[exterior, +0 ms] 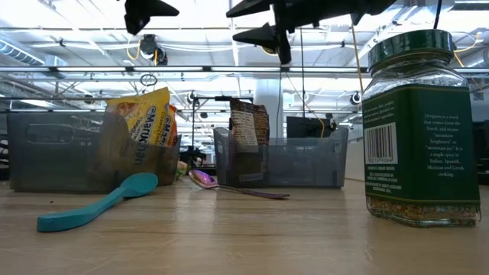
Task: Pick & Place Food Item
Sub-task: Put the green spice bottle into the right black bin
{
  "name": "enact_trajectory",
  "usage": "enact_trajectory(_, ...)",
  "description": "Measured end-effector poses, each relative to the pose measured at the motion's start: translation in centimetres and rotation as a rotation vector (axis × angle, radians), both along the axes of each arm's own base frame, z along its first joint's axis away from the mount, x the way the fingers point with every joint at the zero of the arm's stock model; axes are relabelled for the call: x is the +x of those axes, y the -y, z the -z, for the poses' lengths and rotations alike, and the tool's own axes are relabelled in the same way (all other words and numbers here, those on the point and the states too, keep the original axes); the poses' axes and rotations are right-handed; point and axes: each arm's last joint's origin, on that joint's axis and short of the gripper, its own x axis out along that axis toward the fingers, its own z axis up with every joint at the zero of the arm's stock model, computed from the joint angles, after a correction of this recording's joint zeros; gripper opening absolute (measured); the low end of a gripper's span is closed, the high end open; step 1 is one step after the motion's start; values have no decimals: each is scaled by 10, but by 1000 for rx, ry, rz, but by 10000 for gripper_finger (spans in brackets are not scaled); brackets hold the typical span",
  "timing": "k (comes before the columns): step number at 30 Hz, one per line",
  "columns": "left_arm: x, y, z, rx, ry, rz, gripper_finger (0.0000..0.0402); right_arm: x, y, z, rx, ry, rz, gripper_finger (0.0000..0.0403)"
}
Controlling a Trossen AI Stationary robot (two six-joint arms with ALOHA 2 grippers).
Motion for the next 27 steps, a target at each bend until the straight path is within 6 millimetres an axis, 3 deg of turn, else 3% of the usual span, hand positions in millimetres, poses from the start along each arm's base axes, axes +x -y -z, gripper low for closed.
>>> enact_trajectory(7, 17, 18, 15, -117, -88, 161, 175, 1, -15, 0, -15, 0, -76, 196)
enact_trajectory(11, 22, 34, 22, -128, -134, 230, 175, 0, -34, 1, -9, -10, -155, 196)
enact_trajectory(19, 32, 53, 36, -143, -209, 242, 175, -5, -67, 11, 6, -118, -201, 196)
enact_trajectory(27, 36, 64, 41, -160, -232, 268, 175, -10, -98, 8, 48, -83, -280, 196)
